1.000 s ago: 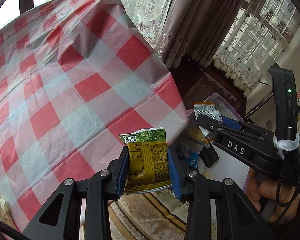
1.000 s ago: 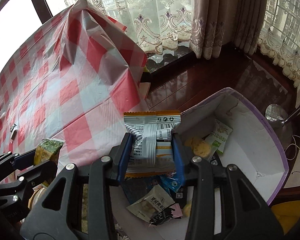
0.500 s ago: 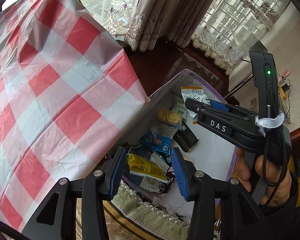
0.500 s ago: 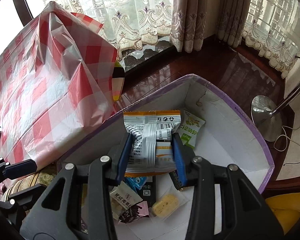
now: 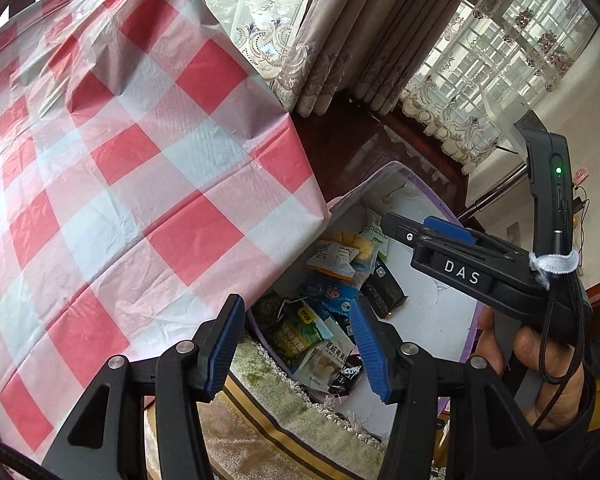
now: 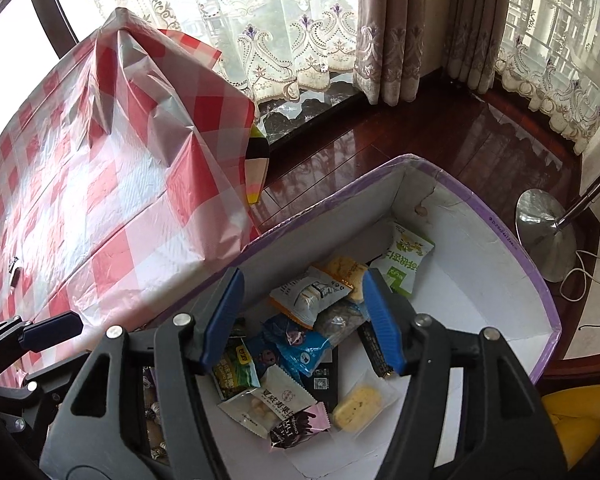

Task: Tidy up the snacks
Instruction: 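Open both tools to drop the two packets into the box, then move both tools back over the table toward the remaining snacks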

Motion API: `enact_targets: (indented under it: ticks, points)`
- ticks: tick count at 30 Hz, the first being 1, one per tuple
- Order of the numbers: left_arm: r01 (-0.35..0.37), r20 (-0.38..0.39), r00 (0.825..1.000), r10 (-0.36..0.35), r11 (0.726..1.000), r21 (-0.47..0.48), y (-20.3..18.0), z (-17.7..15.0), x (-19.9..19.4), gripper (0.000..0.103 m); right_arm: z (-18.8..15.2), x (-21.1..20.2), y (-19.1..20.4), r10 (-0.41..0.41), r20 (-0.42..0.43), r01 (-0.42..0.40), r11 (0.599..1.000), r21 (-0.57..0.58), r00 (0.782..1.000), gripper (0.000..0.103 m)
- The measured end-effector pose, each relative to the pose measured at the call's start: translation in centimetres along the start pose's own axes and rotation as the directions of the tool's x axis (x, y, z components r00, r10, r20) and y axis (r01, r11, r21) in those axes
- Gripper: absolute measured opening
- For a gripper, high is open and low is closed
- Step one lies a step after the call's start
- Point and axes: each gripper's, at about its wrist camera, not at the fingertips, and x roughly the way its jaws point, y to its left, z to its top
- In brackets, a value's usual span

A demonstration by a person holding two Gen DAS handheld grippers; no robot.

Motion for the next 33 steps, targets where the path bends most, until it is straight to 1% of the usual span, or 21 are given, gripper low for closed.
enact_targets:
  ticks: [4,8,14,19,22,24,27,31,33]
  points:
    - [-0.011,0.016,1.0,0.011,1.0,-0.017,0.7,-0.2,-0.4,0.056,0.0,0.0,1.2,0.011,-0.007,-0.011,1.0,-0.018,1.0,0.065]
    - [-0.027,0.034,0.999,0.029,0.998,-0.054,2.1,-0.5,-1.3,0.056,0.0,-0.5,3.1,0.029,-0.005,-0.03,0.998,-0.05,1.0,0.065]
    - [-0.047,0.068,0.996,0.056,0.991,-0.128,5.1,-1.4,-2.8,0.056,-0.5,-1.1,7.1,0.052,0.001,-0.051,0.989,-0.135,0.999,0.065]
    - [-0.065,0.081,0.993,0.081,0.982,-0.176,7.0,-2.8,-4.2,0.057,-1.2,-1.8,11.0,0.096,-0.011,-0.096,0.972,-0.214,0.995,0.065]
    - [-0.085,0.093,0.99,0.106,0.975,-0.206,8.2,-4.1,-5.4,0.06,-1.8,-2.0,13.1,0.116,-0.025,-0.118,0.958,-0.261,0.993,0.065]
    - [-0.105,0.098,0.987,0.13,0.967,-0.231,9.3,-5.1,-6.3,0.062,-2.3,-2.1,14.5,0.129,-0.04,-0.135,0.949,-0.285,0.991,0.065]
    - [-0.128,0.095,0.982,0.162,0.947,-0.293,11.2,-6.8,-7.6,0.063,-2.9,-2.1,16.4,0.151,-0.069,-0.165,0.933,-0.32,0.986,0.065]
    - [-0.118,0.106,0.98,0.169,0.919,-0.376,13.5,-9.4,-9.9,0.064,-3.7,-2.2,18.9,0.168,-0.094,-0.191,0.911,-0.367,0.981,0.065]
    - [-0.123,0.114,0.976,0.185,0.902,-0.414,14.7,-10.8,-11.1,0.064,-4.0,-2.3,20.1,0.175,-0.106,-0.203,0.897,-0.392,0.979,0.065]
